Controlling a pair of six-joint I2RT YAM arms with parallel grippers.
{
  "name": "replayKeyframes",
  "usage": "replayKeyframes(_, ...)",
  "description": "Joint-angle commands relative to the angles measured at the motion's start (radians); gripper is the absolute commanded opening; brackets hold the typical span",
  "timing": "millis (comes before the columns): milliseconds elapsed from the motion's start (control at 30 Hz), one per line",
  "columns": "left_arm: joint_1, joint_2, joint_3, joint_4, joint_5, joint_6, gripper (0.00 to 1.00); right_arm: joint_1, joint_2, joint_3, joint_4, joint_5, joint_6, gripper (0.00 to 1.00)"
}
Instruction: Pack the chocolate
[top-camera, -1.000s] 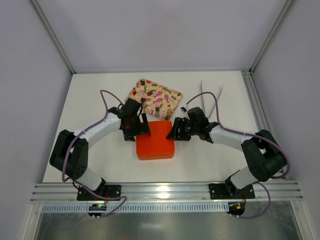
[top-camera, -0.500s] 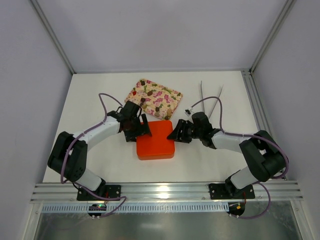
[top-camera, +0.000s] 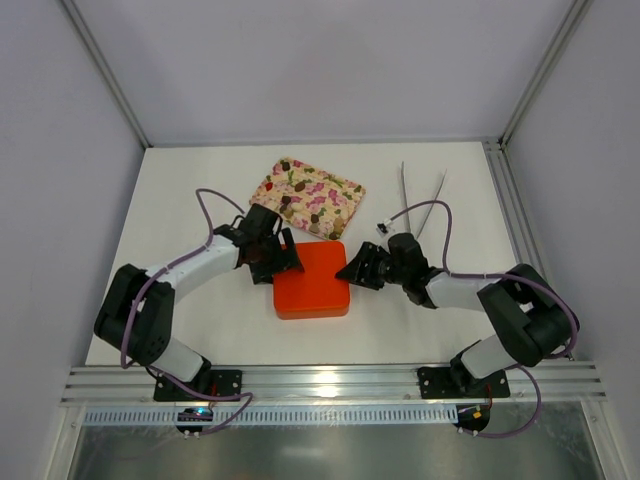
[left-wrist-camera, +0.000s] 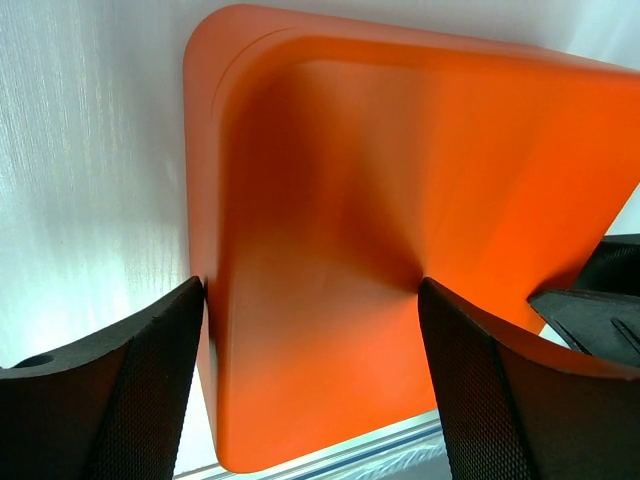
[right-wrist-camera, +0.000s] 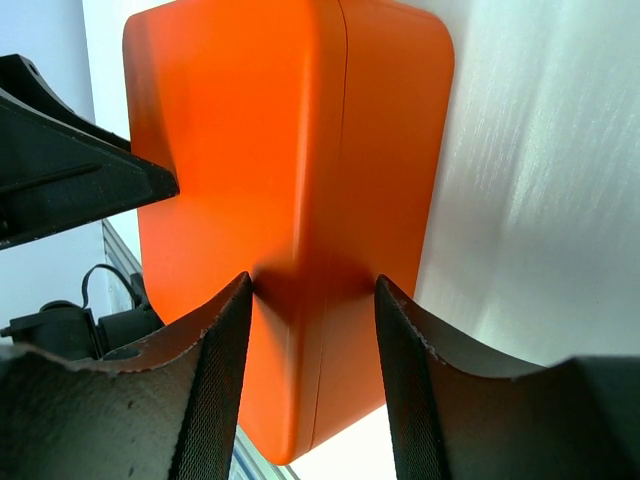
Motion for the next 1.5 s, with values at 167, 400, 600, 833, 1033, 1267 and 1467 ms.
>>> replayKeyframes(167, -0.035, 0.072, -0.127, -0.005, -0.046, -0.023, 0.74, 0.076, -0.012, -0.020, -0.202, 0.059, -0.039, 0.43)
replayKeyframes(400, 0.025, 0.055, -0.180, 0.047, -0.052, -0.032, 0.75, 0.038, 0.059, 0.076, -0.246, -0.001, -0.078, 0.52)
replayKeyframes(600, 0.058, -0.069, -0.262, 0.167, -0.026, -0.071, 0.85, 0.019, 0.102, 0.183, -0.356, -0.007, -0.121, 0.55)
replayKeyframes(833, 0.156, -0.189, -0.305, 0.239, 0.003, -0.071, 0.89, -0.018, 0.145, 0.268, -0.462, -0.047, -0.180, 0.55)
replayKeyframes(1033, 0.215, -0.190, -0.328, 0.345, 0.090, -0.101, 0.89, -0.036, 0.149, 0.299, -0.554, -0.033, -0.226, 0.55)
replayKeyframes(1267, 0.229, -0.186, -0.345, 0.363, 0.066, -0.143, 0.81, -0.051, 0.154, 0.310, -0.581, -0.033, -0.224, 0.55)
replayKeyframes(1467, 0.241, -0.132, -0.380, 0.395, 0.032, -0.187, 0.64, -0.051, 0.165, 0.323, -0.580, -0.049, -0.220, 0.55)
